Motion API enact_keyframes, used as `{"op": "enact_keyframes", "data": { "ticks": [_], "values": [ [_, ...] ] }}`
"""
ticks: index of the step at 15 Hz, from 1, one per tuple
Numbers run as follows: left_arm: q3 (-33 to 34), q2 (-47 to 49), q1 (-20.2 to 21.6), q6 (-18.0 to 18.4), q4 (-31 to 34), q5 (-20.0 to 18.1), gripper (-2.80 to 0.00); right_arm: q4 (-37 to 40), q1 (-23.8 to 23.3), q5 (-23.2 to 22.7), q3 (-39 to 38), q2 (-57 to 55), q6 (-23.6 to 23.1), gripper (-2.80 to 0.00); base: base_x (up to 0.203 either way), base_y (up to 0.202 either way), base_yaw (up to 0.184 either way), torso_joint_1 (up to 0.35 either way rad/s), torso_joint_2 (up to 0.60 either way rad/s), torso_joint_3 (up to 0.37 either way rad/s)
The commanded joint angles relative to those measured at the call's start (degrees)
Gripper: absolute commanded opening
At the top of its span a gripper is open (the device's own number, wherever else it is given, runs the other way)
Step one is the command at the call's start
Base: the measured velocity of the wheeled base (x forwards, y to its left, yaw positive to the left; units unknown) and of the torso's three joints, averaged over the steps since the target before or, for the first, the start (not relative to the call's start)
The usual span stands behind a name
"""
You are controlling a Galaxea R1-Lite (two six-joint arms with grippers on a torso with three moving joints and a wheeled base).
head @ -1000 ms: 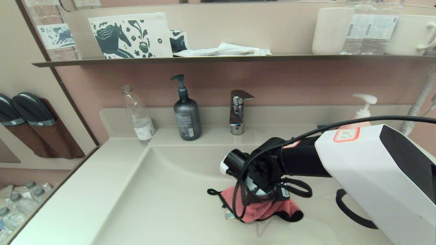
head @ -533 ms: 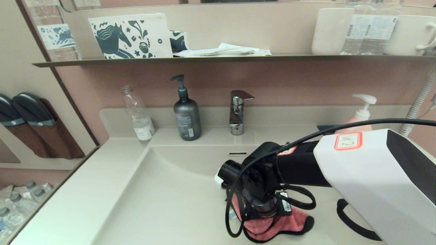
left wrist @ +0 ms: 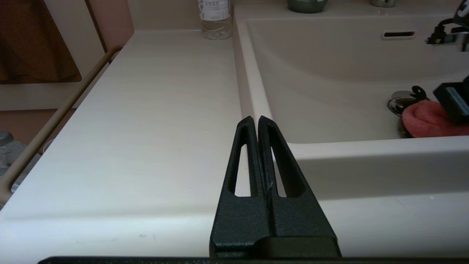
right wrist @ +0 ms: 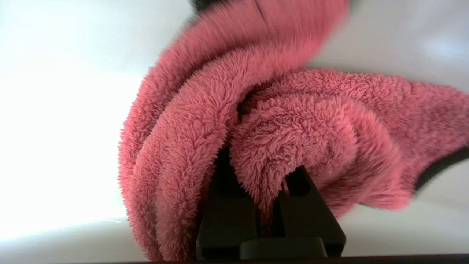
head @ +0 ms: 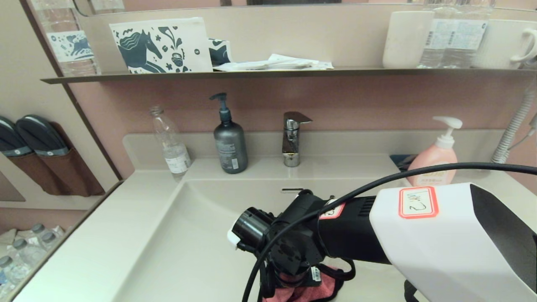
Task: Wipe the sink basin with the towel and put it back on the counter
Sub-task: Wipe the sink
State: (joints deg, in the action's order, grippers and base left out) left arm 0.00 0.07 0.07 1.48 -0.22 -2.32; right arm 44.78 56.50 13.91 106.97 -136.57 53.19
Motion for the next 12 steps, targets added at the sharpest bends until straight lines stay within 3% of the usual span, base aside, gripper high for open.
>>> {"op": "enact_keyframes", "data": {
  "ticks": [1, 3, 9, 12],
  "values": [
    [0.00, 0.01, 0.01, 0.02, -0.04, -0.05, -2.80, -6.31, 0.61, 0.24, 2.12, -1.56, 0.45, -2.80, 0.000, 0.000, 0.000, 0.000, 0.00, 0.000],
    [0.00, 0.01, 0.01, 0.02, -0.04, 0.03, -2.80, -11.50, 1.07, 0.13, 3.03, -2.22, 0.28, -2.80, 0.000, 0.000, 0.000, 0.000, 0.00, 0.000],
    [0.00, 0.01, 0.01, 0.02, -0.04, 0.03, -2.80, -17.80, 0.37, 0.01, 6.05, -4.04, -1.08, -2.80, 0.000, 0.000, 0.000, 0.000, 0.00, 0.000],
    [0.00, 0.01, 0.01, 0.02, -0.04, 0.01, -2.80, -20.88, -1.28, 4.55, 6.01, -3.77, -3.93, -2.80, 0.000, 0.000, 0.000, 0.000, 0.00, 0.000]
  ]
}}
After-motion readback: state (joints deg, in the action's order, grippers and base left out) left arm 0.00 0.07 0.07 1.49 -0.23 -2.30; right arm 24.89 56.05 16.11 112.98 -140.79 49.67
